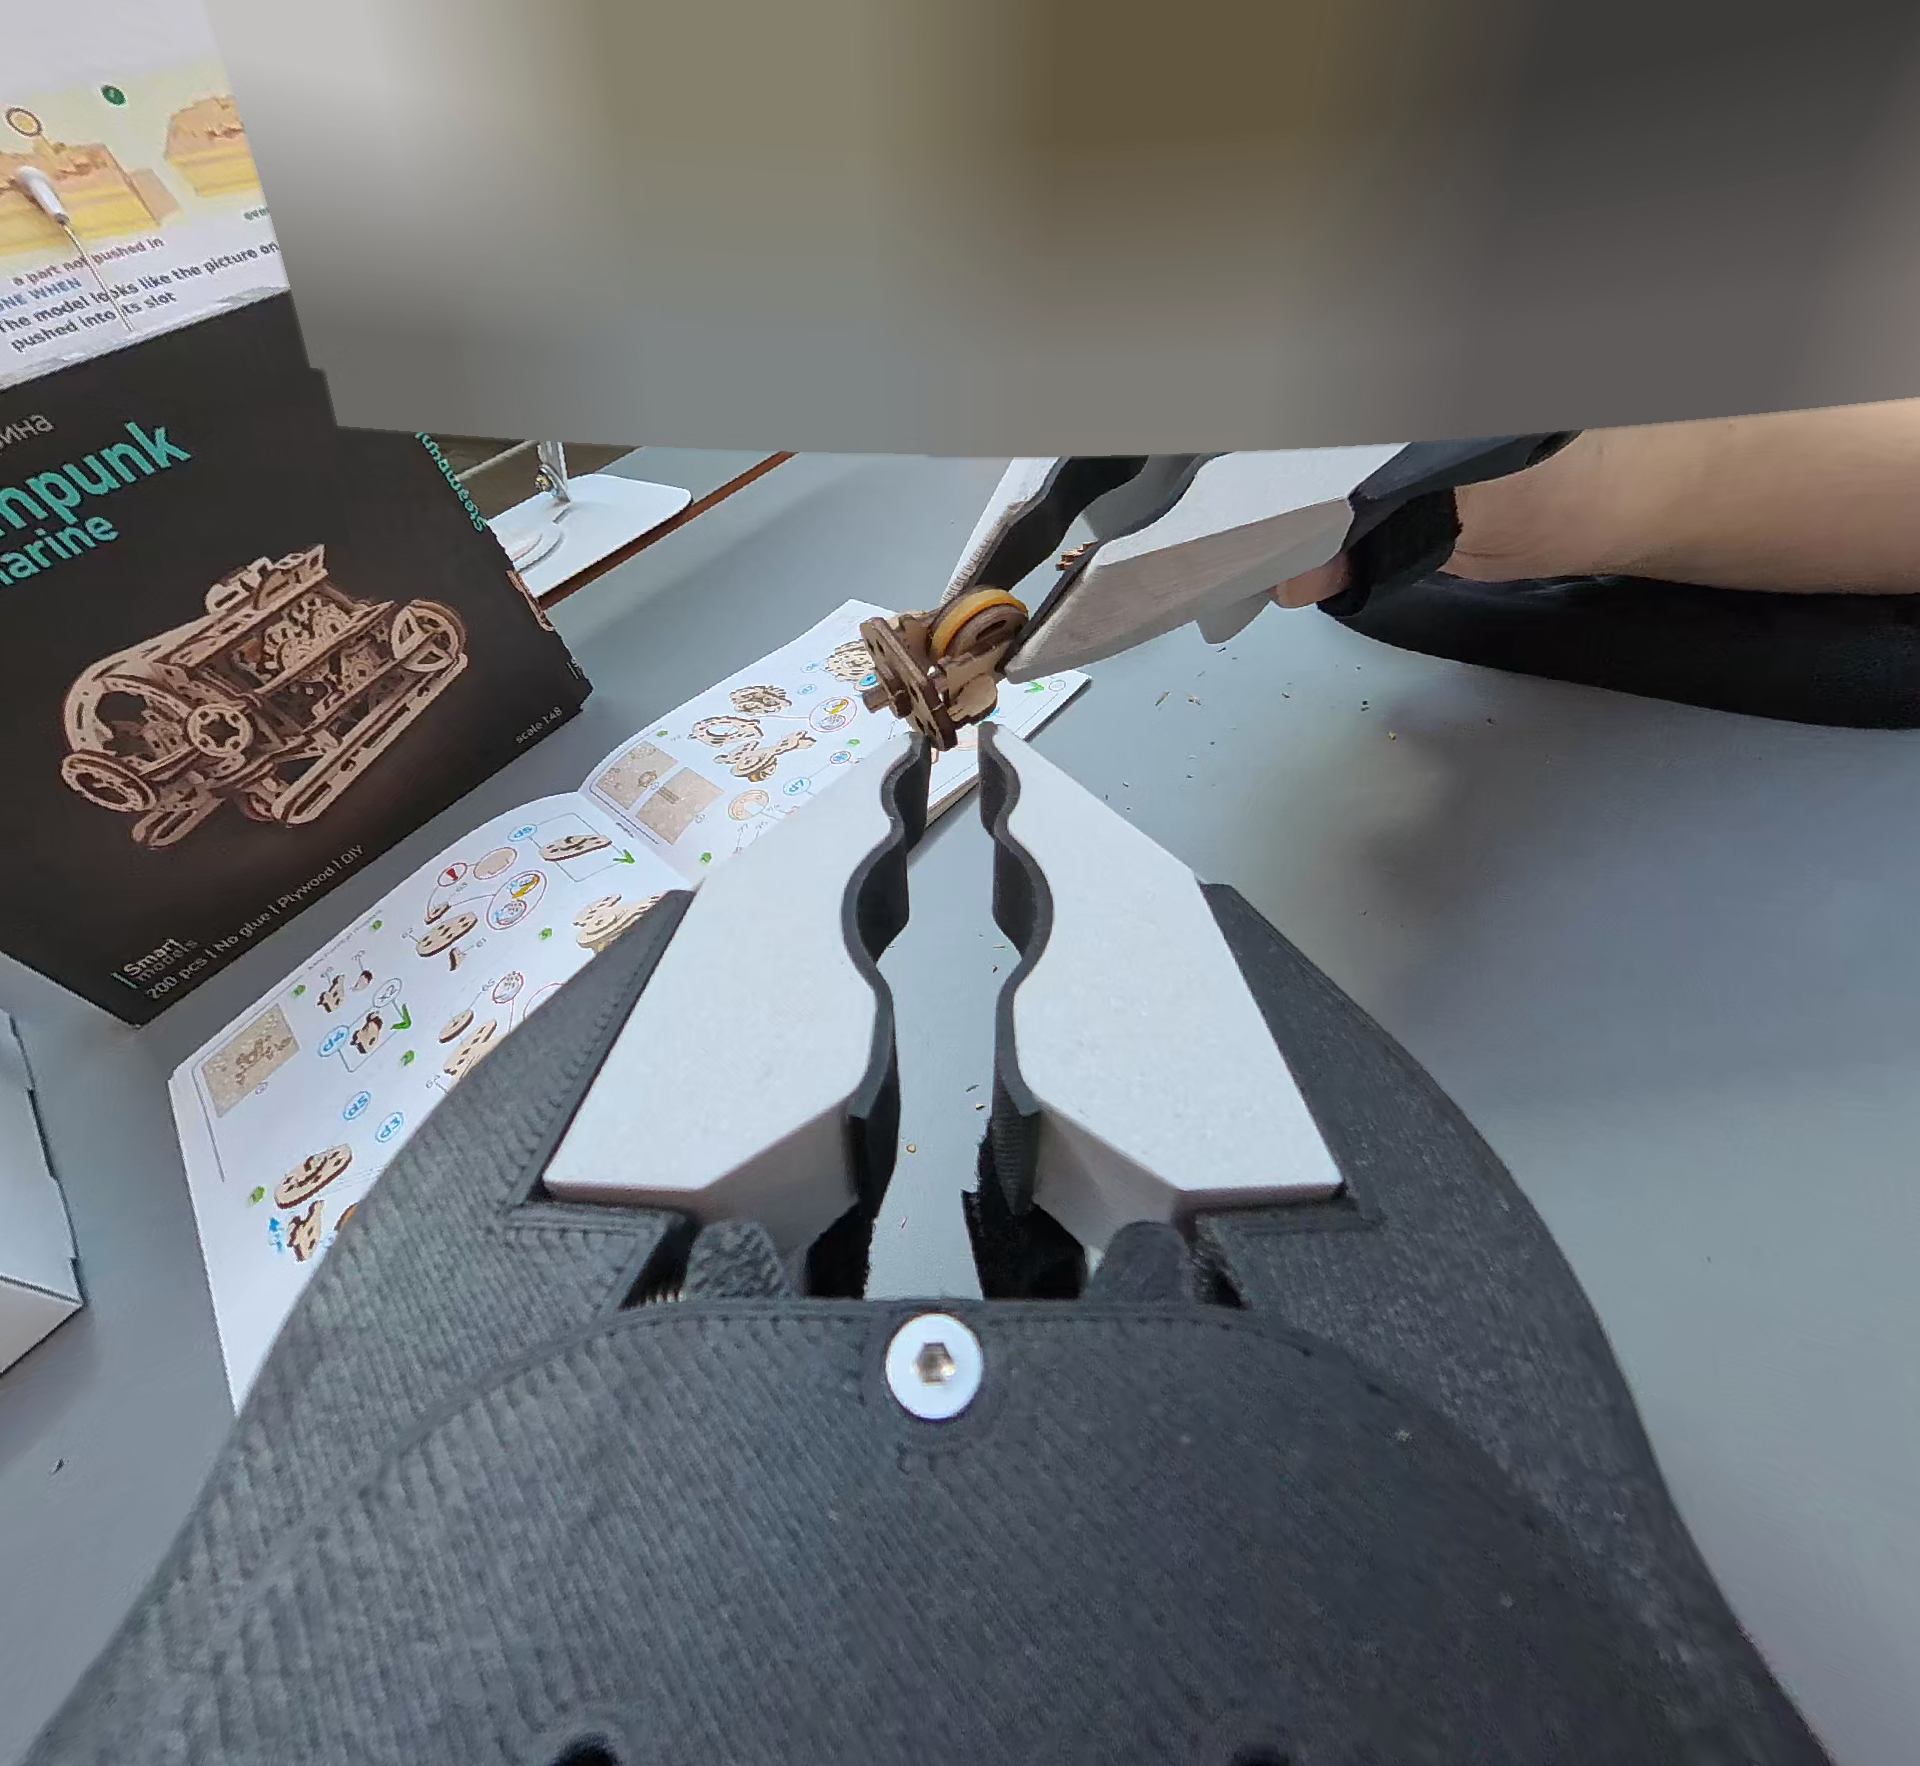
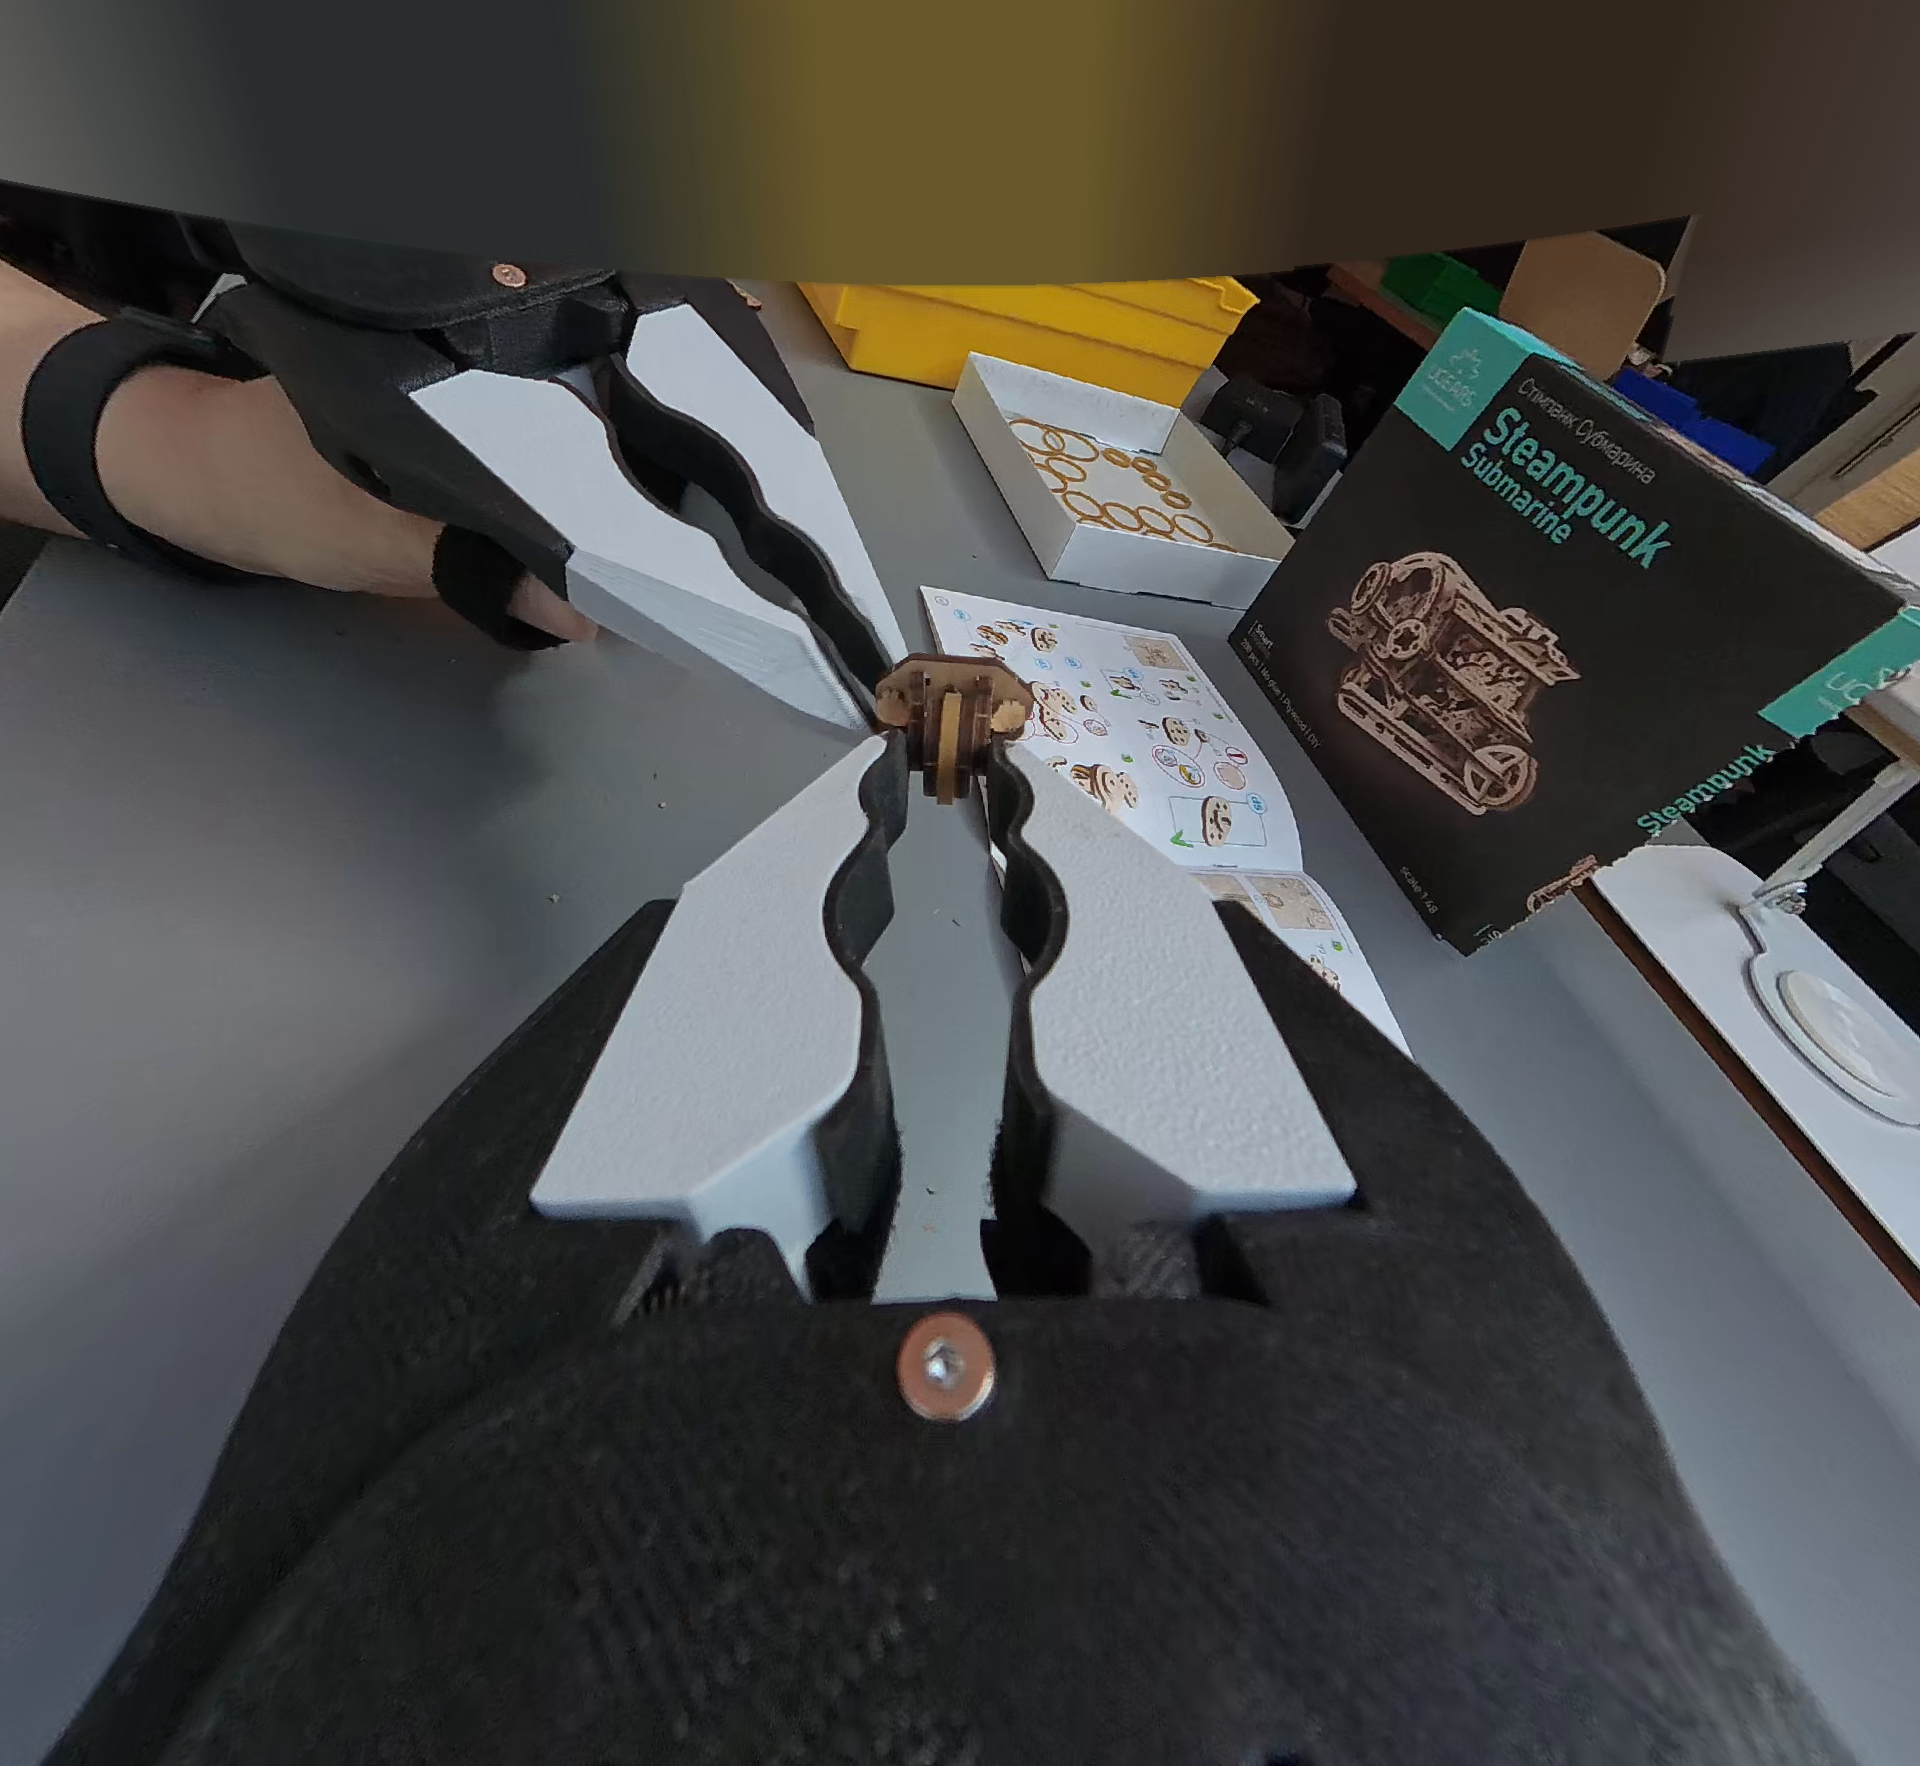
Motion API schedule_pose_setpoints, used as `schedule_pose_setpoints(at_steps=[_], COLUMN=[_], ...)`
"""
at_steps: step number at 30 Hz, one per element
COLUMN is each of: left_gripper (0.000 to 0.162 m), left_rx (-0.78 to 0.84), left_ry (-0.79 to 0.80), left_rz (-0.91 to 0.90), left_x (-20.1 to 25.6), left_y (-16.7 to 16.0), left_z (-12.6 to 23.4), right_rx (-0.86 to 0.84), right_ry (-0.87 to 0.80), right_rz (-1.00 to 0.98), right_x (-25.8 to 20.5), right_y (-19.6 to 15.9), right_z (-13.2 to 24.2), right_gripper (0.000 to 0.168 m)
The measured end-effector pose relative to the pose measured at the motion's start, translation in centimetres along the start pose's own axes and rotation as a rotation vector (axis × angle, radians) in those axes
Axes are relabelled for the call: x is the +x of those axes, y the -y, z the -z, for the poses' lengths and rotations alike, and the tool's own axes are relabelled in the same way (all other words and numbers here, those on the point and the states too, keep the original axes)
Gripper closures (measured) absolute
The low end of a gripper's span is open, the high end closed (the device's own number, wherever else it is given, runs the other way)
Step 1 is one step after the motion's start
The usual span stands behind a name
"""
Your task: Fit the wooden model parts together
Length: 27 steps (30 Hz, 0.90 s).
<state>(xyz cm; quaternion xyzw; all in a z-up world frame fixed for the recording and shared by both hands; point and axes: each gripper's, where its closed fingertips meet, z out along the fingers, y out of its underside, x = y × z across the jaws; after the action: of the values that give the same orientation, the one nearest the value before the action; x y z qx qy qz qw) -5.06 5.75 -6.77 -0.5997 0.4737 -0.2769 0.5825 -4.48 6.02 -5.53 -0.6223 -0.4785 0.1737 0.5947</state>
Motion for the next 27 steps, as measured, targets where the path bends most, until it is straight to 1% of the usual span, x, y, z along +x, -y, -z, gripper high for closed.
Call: schedule_pose_setpoints(at_steps=[6,11,15,22,27], left_gripper=[0.155,0.148,0.154,0.156,0.157], left_rx=[-0.012,-0.01,-0.014,-0.039,-0.042], left_ry=[0.012,0.016,0.029,0.054,0.051], left_rz=[-0.005,0.015,0.034,0.009,0.066], left_x=[-0.06,0.03,-0.35,-0.55,-0.69], left_y=[-0.09,-0.02,-0.07,-0.44,-0.6], left_z=[-0.12,-0.26,-0.31,-0.4,-0.53], right_rx=[-0.014,-0.024,-0.027,-0.039,-0.04], right_ry=[-0.021,-0.051,-0.061,-0.072,-0.084], right_rz=[0.013,0.024,0.018,0.022,0.011], right_x=[0.04,0.22,0.27,0.27,0.36], right_y=[-0.04,-0.06,-0.08,-0.27,-0.36], right_z=[-0.07,-0.16,-0.27,-0.49,-0.62], right_gripper=[0.155,0.156,0.155,0.155,0.155])
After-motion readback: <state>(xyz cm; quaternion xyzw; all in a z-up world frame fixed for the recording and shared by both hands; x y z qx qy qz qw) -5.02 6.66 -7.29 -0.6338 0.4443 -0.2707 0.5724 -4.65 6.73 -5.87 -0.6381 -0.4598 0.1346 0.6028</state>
